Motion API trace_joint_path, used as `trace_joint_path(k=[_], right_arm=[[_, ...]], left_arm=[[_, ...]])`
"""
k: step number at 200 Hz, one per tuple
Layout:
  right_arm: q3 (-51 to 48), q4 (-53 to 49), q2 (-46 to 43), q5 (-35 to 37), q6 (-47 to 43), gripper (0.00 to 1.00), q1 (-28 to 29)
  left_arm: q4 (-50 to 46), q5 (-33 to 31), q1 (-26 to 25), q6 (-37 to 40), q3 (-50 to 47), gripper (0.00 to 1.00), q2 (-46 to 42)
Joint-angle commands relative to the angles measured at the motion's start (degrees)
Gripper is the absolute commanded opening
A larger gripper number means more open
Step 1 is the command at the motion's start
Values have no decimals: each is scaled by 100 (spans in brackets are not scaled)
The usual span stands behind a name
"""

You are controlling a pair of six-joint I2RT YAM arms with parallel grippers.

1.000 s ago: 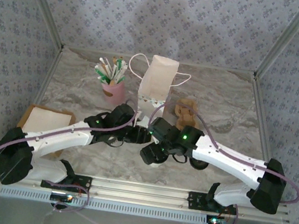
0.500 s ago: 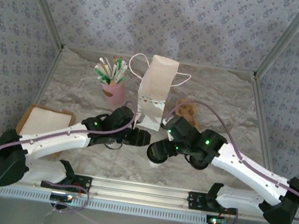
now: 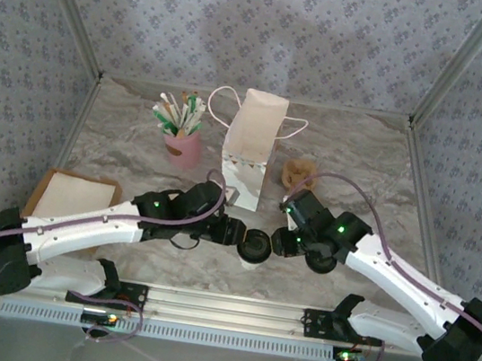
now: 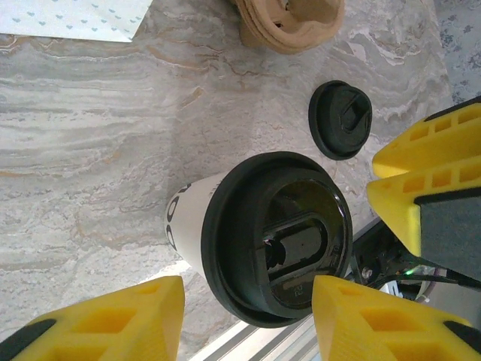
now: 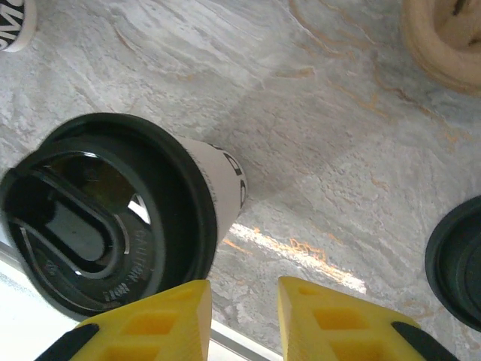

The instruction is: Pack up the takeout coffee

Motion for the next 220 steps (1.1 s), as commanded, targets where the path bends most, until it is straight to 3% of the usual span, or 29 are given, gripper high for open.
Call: trace_joint_path(k=[1,125,220], right_arm=[[-106,112,-53,-316,104,31,-66],[-297,551,344,-531,-10,28,-171],[-572,494,496,-419,104,26,-98]], left_arm=[[-30,-54,-84,-33,182,49,192],[222,66,-199,-58,282,48,795],[404,83,-199,-209,-41,33,950]])
